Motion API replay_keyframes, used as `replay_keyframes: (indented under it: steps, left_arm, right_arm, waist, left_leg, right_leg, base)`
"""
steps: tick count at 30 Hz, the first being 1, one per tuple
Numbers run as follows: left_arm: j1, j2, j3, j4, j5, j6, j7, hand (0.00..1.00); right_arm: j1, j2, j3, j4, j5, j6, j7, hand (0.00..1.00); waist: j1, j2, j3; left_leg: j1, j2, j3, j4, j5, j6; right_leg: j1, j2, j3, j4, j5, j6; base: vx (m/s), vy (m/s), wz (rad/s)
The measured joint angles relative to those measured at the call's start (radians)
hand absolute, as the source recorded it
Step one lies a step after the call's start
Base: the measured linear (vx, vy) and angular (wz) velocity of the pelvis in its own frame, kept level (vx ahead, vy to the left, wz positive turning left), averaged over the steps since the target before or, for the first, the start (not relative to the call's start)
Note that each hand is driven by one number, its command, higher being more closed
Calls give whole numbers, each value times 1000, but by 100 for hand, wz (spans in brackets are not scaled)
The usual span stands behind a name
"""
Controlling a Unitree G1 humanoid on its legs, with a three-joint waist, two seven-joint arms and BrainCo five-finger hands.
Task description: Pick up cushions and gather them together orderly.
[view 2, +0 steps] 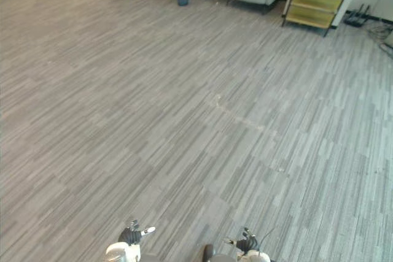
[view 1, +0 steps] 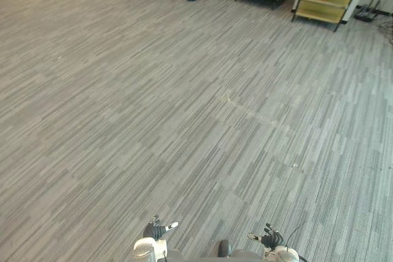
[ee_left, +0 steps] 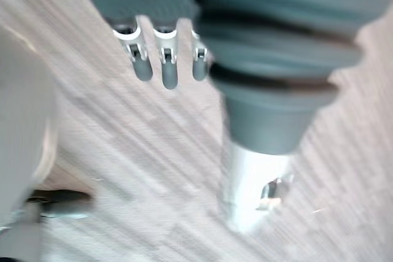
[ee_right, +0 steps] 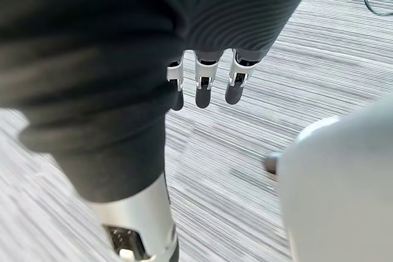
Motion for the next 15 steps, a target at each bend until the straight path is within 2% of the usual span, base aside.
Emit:
replay_keyframes:
  steps: [2, 3, 4, 5, 6, 7, 8, 9, 11, 12, 13, 14, 15]
  left_arm:
    - [0, 3, -3, -7, 0, -2, 0, 0]
    - [-1, 1, -8, -9, 0, -4, 2, 0]
    - [-4, -3, -13, -14, 0, -4, 2, 0]
    - [-2, -1, -25, -18, 4, -6, 2, 0]
    - [-2, -3, -28, -18, 9, -8, 3, 0]
    - [-3, -1, -34, -17, 9, -8, 3, 0]
    - [1, 6, -44, -13, 11, -6, 2, 0]
    - [3, 16, -43, -12, 16, -3, 2, 0]
    - [-6, 15, -41, -16, 28, 3, 0, 0]
    - [-7, 14, -42, -16, 29, 4, 0, 0]
    - [-8, 8, -43, -17, 29, 5, 0, 0]
    - [-13, 5, -52, -17, 29, 7, 0, 0]
    - [-18, 4, -56, -17, 29, 9, 0, 0]
  right_arm:
    - [2, 4, -40, 9, 27, 1, 0, 0]
    - [0, 4, -66, 10, 39, 1, -1, 0]
    - [0, 3, -74, 6, 45, 1, -1, 0]
    - [0, 3, -101, 6, 45, 2, -1, 0]
    - [0, 2, -109, 8, 45, 2, -4, 0]
    - [-1, 0, -113, 10, 45, 2, -5, 0]
    - [-1, 8, -125, 11, 45, 3, -5, 0]
    - [2, 28, -134, 8, 45, 3, -5, 0]
    - [18, 43, -136, -2, 45, 12, -2, 0]
    - [25, 50, -135, -5, 45, 14, 1, 0]
    - [35, 55, -134, -18, 43, 16, 4, 0]
    - [41, 54, -127, -48, 42, 17, 6, 0]
    - [43, 54, -126, -53, 43, 16, 6, 0]
  waist:
    - [9, -4, 0]
    - [11, -3, -2]
    - [11, -1, -2]
    - [18, 4, -5]
    - [27, 13, -10]
    - [27, 13, -11]
    - [29, 0, -19]
    - [24, -22, -38]
    - [25, -46, -35]
    - [26, -52, -32]
    - [28, -56, -28]
    - [22, -51, -16]
    - [19, -51, -13]
  left_leg:
    - [-39, -31, 20, -137, -34, 1]
    - [-54, -74, 20, -340, -32, -1]
    - [-62, -98, 14, -469, -14, -2]
    - [-69, -130, -28, -654, 42, -17]
    - [-81, -141, -73, -764, 114, -37]
    - [-88, -149, -93, -769, 177, -33]
    - [-81, -173, -93, -759, 245, 13]
    - [-74, -198, -52, -738, 207, 37]
    - [-32, -223, 14, -705, 162, 74]
    - [9, -232, 27, -707, 142, 81]
    - [91, -240, 44, -722, 109, 91]
    - [170, -242, 46, -739, 72, 91]
    - [182, -242, 45, -740, 63, 89]
  right_leg:
    - [42, -12, 39, -21, -18, 8]
    - [66, -24, 71, -44, -33, 25]
    - [78, -28, 93, -58, -39, 31]
    - [95, -30, 126, -83, -46, 40]
    - [107, -30, 153, -101, -58, 50]
    - [118, -32, 175, -102, -72, 67]
    - [134, -55, 205, -93, -97, 85]
    - [131, -93, 227, -62, -114, 107]
    - [110, -123, 264, 68, -115, 145]
    - [92, -125, 263, 170, -115, 164]
    - [15, -111, 254, 429, -77, 245]
    - [-80, -106, 239, 676, -18, 299]
    - [-93, -106, 231, 716, -17, 296]
  base:
    - [237, -12, -61]
    - [300, 33, -66]
    - [431, 60, -76]
    - [524, 114, -75]
    - [501, 137, -81]
    - [594, 180, -80]
    - [672, 160, -60]
    - [680, 146, -54]
    - [619, 135, -47]
    - [646, 148, -58]
    - [502, 104, -62]
    - [459, 77, -51]
    - [424, 60, -20]
